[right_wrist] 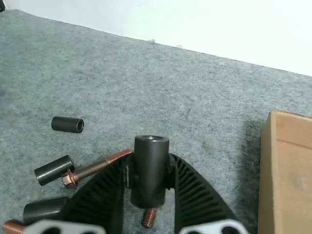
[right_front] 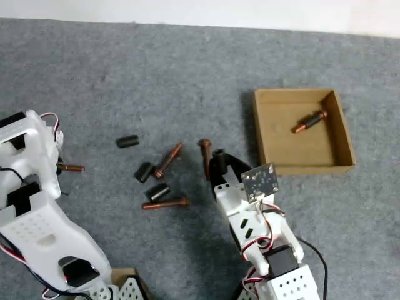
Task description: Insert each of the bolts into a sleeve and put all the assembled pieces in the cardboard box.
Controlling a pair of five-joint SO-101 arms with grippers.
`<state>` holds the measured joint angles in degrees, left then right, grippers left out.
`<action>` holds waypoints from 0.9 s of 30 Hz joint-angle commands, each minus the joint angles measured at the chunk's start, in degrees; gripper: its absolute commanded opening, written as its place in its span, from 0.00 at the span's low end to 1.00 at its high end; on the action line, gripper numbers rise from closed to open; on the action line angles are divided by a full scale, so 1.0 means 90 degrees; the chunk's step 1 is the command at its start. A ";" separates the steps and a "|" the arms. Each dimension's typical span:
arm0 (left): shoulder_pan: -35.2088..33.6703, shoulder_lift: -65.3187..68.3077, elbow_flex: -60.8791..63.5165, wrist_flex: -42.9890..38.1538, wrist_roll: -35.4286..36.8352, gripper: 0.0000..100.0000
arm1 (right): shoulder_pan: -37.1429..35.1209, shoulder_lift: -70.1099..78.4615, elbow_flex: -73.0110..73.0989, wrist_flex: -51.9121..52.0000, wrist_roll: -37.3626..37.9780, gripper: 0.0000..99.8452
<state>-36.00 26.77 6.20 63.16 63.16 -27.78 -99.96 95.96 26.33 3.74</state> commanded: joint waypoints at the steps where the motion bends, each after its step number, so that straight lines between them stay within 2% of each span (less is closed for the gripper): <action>1: -0.0103 -0.0210 -0.0415 -0.0078 0.0020 0.00 | 0.0044 -0.0181 0.0503 0.0015 0.0049 0.01; 8: -0.0103 -0.1538 -0.0591 -0.0078 -0.0576 0.00 | 0.0044 -0.0181 0.0503 0.0015 0.0049 0.01; 11: -0.0103 -0.2252 -0.0552 -0.0107 -0.0869 0.00 | 0.0034 -0.0181 0.0503 0.0015 0.0352 0.01; 16: -0.0073 -0.3267 -0.0513 -0.0078 -0.1221 0.00 | -0.0405 -0.0161 0.0679 0.0015 0.0635 0.01; 27: 0.0425 -0.6110 0.1382 -0.0117 -0.1700 0.00 | -0.0523 -0.0161 0.0679 0.0015 0.0713 0.01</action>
<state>-35.03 -15.52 13.76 62.99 48.75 -31.74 -99.96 95.96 26.33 9.63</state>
